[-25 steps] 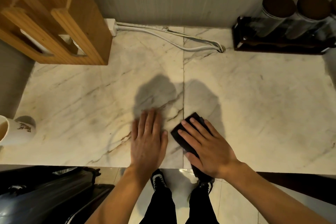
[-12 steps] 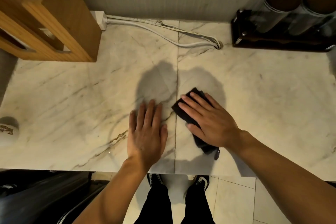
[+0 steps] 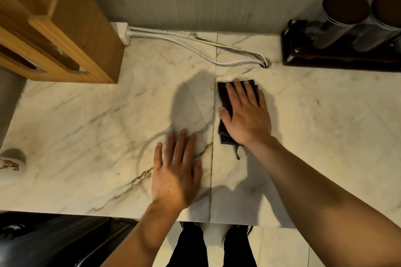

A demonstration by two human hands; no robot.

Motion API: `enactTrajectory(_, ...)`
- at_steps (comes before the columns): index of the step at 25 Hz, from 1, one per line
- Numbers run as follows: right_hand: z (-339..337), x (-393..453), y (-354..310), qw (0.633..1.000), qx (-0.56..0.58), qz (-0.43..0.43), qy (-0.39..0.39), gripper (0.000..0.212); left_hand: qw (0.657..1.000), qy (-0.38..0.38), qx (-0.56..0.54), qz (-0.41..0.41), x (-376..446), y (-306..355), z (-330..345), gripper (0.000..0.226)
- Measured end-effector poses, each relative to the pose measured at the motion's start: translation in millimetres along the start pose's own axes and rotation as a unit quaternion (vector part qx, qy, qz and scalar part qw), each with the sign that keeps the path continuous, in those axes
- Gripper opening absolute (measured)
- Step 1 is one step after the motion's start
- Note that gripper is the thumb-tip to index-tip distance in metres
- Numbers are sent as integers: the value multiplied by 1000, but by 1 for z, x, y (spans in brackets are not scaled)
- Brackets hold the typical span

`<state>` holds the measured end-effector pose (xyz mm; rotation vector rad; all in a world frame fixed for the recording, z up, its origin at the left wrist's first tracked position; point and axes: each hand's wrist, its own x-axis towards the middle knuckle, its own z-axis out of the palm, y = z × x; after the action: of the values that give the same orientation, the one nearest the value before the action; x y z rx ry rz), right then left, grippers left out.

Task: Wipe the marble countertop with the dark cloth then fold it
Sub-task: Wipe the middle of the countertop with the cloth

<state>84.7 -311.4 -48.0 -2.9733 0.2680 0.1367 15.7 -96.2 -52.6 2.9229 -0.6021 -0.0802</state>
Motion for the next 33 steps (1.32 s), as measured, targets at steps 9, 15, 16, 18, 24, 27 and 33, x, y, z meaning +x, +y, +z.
enactTrajectory(9, 1, 15, 8, 987, 29, 153, 36, 65, 1000, 8, -9, 2, 0, -1, -2, 56)
enactTrajectory(15, 4, -17, 17, 975, 26, 212, 62, 69, 1000, -8, 0, -7, 1, -1, 0, 57)
enactTrajectory(16, 3, -25, 17, 973, 28, 219, 61, 72, 1000, -11, 3, -7, 0, 0, 0, 57)
enactTrajectory(18, 2, -43, 16, 970, 38, 236, 52, 79, 1000, -20, 9, -10, 0, -1, -1, 58)
enactTrajectory(24, 8, -103, 7, 971, 26, 231, 47, 89, 999, -32, 9, -11, 0, -1, 0, 60)
enactTrajectory(27, 12, -132, 4, 975, 29, 214, 56, 82, 999, -29, 9, -13, -1, -1, 1, 61)
enactTrajectory(33, 16, -173, 11, 985, 14, 165, 42, 79, 1000, -21, 9, -16, 0, 5, 1, 64)
